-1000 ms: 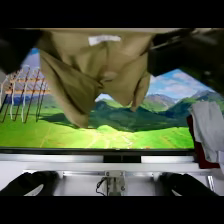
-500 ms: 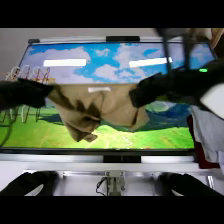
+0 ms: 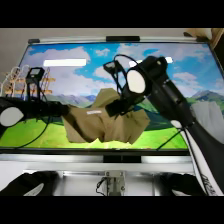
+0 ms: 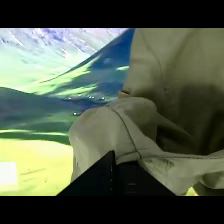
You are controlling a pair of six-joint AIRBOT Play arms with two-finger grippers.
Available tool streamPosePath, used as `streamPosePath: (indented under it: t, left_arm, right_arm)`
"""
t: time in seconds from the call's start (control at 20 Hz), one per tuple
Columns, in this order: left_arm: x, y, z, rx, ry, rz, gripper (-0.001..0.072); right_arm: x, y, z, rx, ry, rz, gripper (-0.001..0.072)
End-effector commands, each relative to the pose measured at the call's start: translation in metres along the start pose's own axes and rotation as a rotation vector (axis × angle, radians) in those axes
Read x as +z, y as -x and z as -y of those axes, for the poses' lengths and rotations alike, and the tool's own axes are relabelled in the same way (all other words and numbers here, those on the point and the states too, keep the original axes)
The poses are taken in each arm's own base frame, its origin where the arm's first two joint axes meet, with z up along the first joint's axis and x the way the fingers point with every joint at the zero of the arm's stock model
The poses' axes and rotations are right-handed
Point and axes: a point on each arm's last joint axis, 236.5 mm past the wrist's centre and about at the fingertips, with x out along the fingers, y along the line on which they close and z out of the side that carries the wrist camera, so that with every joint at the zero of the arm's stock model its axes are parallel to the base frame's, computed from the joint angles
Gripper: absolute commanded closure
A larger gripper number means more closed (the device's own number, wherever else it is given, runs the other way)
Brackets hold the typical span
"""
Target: Fold the shirts.
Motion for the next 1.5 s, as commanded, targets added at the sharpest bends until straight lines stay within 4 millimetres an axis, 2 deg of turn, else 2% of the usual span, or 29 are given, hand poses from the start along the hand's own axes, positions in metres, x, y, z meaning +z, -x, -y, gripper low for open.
streamPosePath:
  t: [0.0, 0.1, 0.15, 0.2, 0.25, 0.4, 0.45, 0.5, 0.55, 0.65, 0.75, 0.85, 0.95, 1.05, 1.1, 1.25, 1.45]
  left_arm:
    - [-0.004, -0.023, -0.029, 0.068, 0.044, -0.051, 0.066]
    - [-0.003, -0.026, -0.03, 0.069, 0.034, -0.054, 0.0658]
    - [-0.002, -0.027, -0.027, 0.061, 0.022, -0.047, 0.0622]
    - [0.002, -0.028, -0.021, 0.038, 0.03, -0.03, 0.0529]
    - [0.007, -0.028, -0.017, 0.02, 0.037, -0.012, 0.0488]
    - [0.009, -0.029, -0.016, 0.014, -0.005, -0.004, 0.0481]
    - [0.007, -0.028, -0.018, 0.019, -0.048, -0.017, 0.0402]
    - [0.003, -0.025, -0.022, 0.04, -0.084, -0.037, 0.0258]
    - [0.001, -0.021, -0.03, 0.074, -0.111, -0.059, 0.0224]
    - [-0.001, -0.005, -0.057, 0.186, -0.202, -0.106, 0.0224]
    - [0.004, 0.016, -0.098, 0.359, -0.297, -0.145, 0.0225]
    - [0.0, 0.03, -0.139, 0.478, -0.271, -0.191, 0.0226]
    - [-0.012, 0.03, -0.171, 0.518, -0.18, -0.231, 0.0228]
    - [-0.03, 0.02, -0.201, 0.541, -0.07, -0.274, 0.0228]
    - [-0.037, 0.009, -0.209, 0.523, -0.028, -0.283, 0.0226]
    - [-0.053, -0.028, -0.218, 0.457, 0.043, -0.273, 0.0224]
    - [-0.047, -0.063, -0.225, 0.441, 0.015, -0.239, 0.0266]
  right_arm:
    - [-0.005, -0.01, -0.014, 0.057, 0.013, -0.051, 0.065]
    - [0.001, -0.011, -0.011, 0.045, -0.001, -0.027, 0.065]
    - [0.007, -0.012, -0.011, 0.044, -0.02, 0.0, 0.065]
    - [0.016, -0.013, -0.013, 0.053, -0.042, 0.03, 0.065]
    - [0.023, -0.018, -0.015, 0.063, -0.053, 0.046, 0.0651]
    - [0.02, -0.037, -0.015, 0.06, -0.059, -0.007, 0.065]
    - [0.018, -0.04, -0.014, 0.057, -0.06, -0.022, 0.065]
    - [0.017, -0.042, -0.014, 0.055, -0.06, -0.029, 0.065]
    - [0.017, -0.042, -0.014, 0.055, -0.06, -0.03, 0.0651]
    - [0.015, -0.041, -0.014, 0.054, -0.06, -0.039, 0.065]
    - [0.013, -0.041, -0.013, 0.053, -0.06, -0.046, 0.065]
    - [0.011, -0.041, -0.013, 0.051, -0.06, -0.055, 0.0651]
    - [0.01, -0.041, -0.013, 0.05, -0.06, -0.06, 0.065]
    - [0.009, -0.041, -0.013, 0.05, -0.061, -0.062, 0.065]
    - [0.009, -0.041, -0.013, 0.05, -0.062, -0.062, 0.065]
    - [0.009, -0.041, -0.013, 0.049, -0.072, -0.062, 0.065]
    - [0.009, -0.041, -0.013, 0.049, -0.087, -0.063, 0.065]
